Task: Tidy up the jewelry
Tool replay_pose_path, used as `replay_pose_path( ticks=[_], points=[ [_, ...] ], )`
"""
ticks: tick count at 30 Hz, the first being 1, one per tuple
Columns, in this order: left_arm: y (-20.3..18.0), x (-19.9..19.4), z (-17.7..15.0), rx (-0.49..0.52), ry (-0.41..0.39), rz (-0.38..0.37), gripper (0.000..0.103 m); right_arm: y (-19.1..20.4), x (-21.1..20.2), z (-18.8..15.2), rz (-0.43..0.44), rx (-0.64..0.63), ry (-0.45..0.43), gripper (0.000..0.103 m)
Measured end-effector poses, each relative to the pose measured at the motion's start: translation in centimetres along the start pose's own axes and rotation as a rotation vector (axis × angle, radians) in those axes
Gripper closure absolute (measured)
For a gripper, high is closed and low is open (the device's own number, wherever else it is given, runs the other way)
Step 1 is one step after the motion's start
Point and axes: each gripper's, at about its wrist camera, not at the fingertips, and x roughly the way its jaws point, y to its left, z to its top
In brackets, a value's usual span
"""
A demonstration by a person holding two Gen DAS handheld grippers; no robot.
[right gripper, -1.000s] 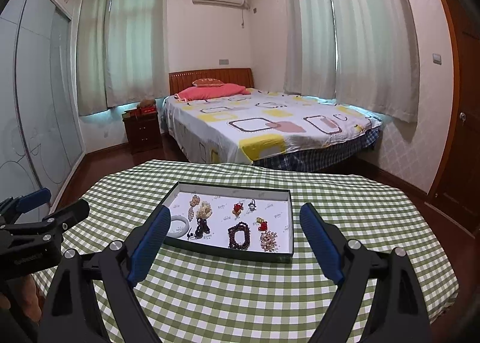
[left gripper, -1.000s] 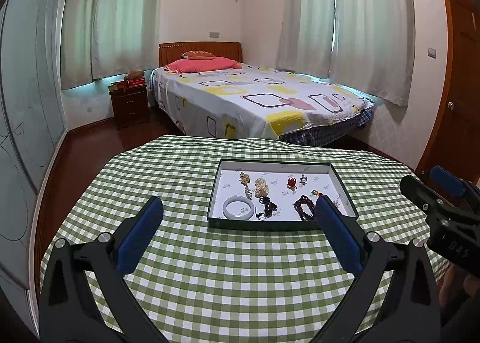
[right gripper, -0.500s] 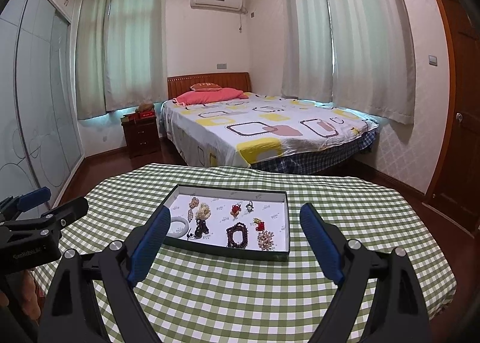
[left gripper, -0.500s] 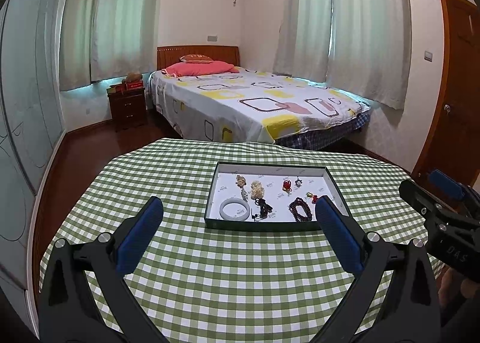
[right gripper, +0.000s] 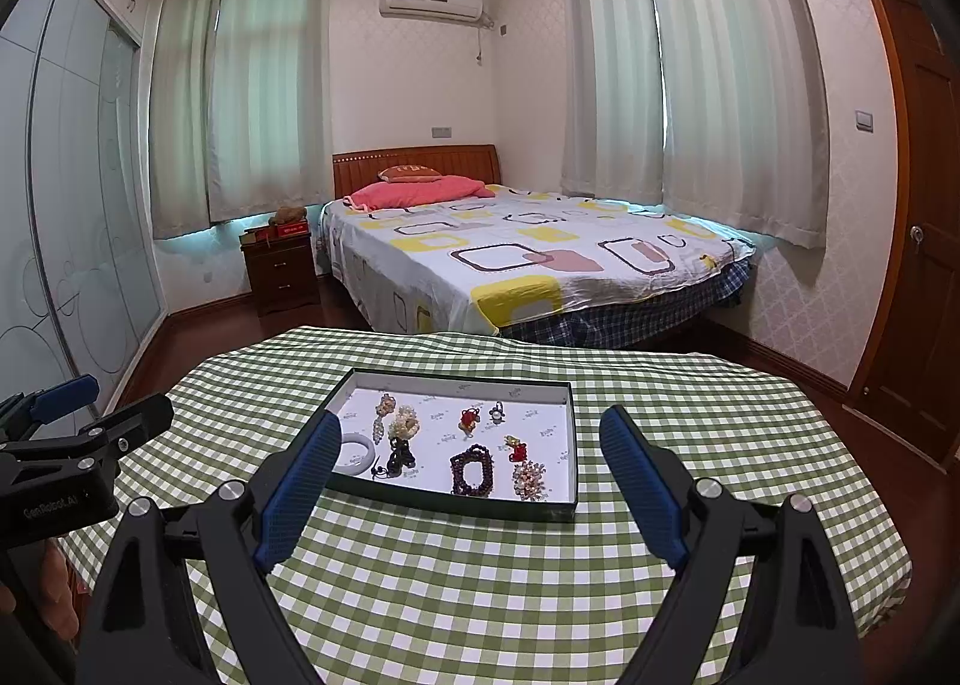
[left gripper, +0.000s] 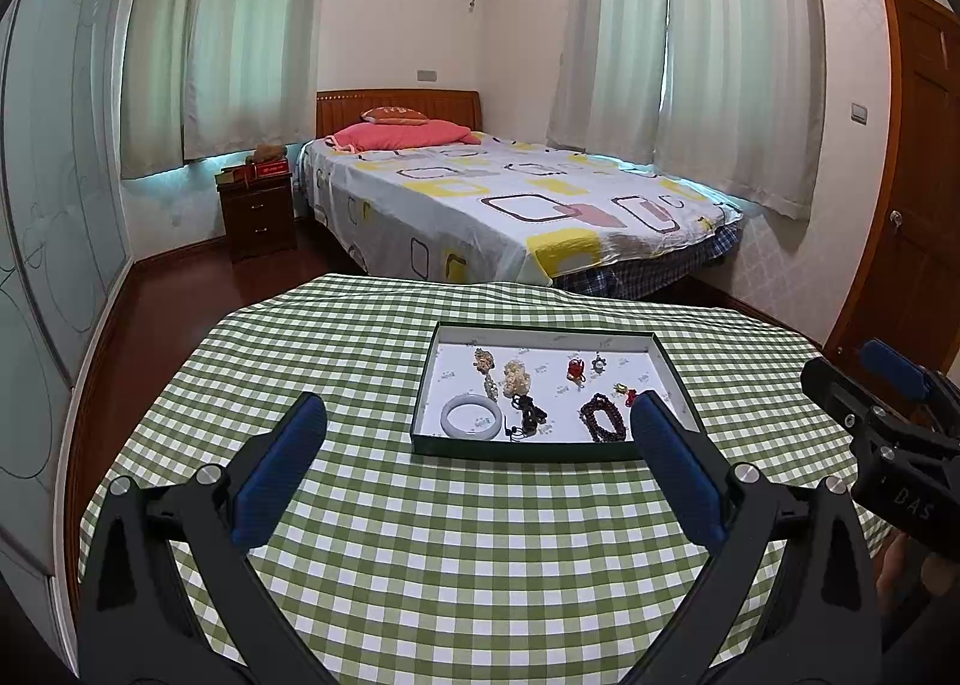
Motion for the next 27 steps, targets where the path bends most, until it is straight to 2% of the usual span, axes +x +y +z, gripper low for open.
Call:
replay_pose_path(
  ticks=[27],
  points=[
    [0.23,0.37,-0.31,-0.006,0.018,0.001,0.004,0.21,0.08,-0.03,0.004,-0.005,0.012,0.018]
  ],
)
